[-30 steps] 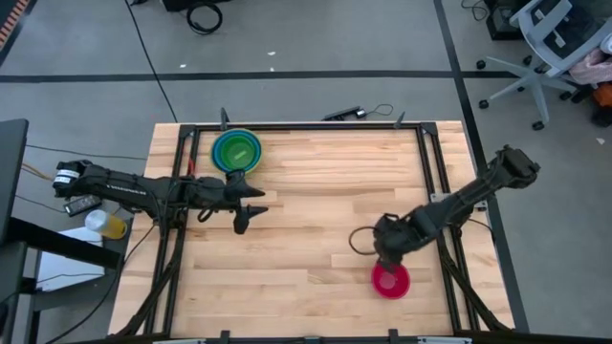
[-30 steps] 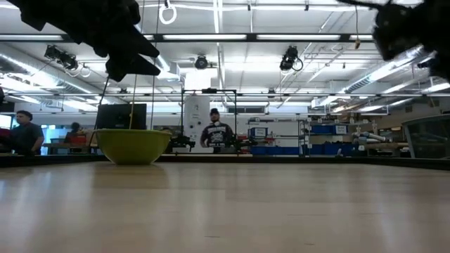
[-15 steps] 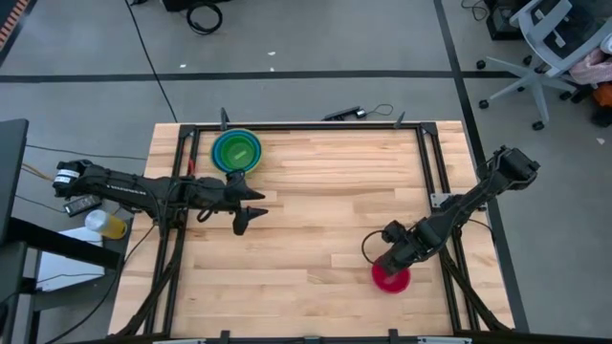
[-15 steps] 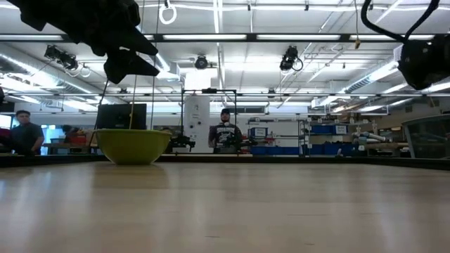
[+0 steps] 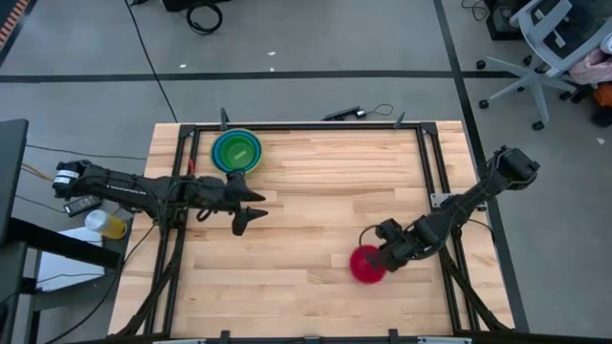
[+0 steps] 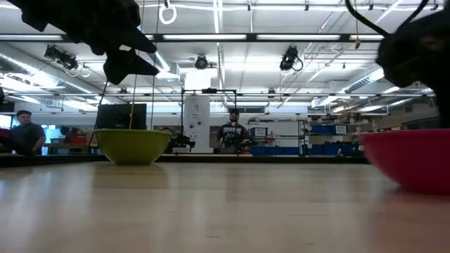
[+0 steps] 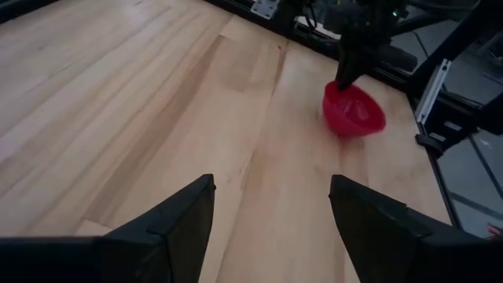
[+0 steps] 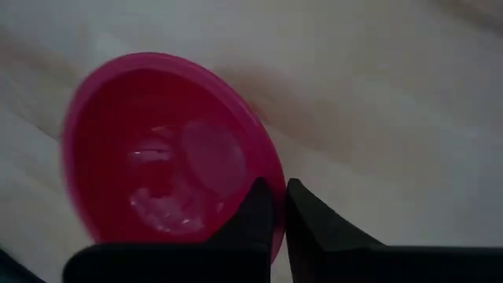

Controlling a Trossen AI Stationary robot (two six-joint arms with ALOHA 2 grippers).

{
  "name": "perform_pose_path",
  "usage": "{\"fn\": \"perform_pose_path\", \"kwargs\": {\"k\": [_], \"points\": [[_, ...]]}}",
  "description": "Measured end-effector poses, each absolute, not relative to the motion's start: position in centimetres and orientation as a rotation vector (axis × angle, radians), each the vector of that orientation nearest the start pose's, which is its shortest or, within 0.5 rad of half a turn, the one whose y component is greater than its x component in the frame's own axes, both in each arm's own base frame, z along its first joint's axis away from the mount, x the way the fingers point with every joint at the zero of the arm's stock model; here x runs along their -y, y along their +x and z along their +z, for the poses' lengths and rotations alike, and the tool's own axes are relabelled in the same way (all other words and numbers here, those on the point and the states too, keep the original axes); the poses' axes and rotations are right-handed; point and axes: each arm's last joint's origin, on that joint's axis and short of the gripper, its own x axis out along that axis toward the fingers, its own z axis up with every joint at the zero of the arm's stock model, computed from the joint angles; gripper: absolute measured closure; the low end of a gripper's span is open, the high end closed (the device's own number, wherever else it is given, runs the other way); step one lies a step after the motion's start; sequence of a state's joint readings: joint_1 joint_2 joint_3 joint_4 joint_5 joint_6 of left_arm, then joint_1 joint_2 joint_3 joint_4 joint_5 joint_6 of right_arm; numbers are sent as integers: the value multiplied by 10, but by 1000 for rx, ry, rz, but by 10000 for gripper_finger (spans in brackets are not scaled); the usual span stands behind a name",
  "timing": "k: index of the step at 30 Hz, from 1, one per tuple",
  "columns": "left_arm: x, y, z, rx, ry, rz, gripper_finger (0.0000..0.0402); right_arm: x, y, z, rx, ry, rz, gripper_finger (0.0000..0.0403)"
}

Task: Nest bowls inside each other
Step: Stack the pink bowl on the light green bowl

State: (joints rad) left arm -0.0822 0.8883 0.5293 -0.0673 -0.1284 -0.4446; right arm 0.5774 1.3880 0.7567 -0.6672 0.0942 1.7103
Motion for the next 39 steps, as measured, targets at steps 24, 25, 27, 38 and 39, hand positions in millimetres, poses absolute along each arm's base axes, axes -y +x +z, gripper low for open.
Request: {"fn": "perform_pose_path", "kwargs": {"k": [24,25,27,38,39], "points": [[-61,178,311,-316,-403,493,148,68,333,246,-528,896,-568,396],[-63,177,313,-307,-405,501,148,74,344,246,-535,875,-556,396],[-66,177,315,-301,-409,512,148,84,365,246,-531,835,-528,396],[-69,171,307,-367,-495,572,148,142,470,243,-389,776,-370,393],[-69,171,306,-380,-496,575,148,147,477,240,-387,777,-359,392]]}}
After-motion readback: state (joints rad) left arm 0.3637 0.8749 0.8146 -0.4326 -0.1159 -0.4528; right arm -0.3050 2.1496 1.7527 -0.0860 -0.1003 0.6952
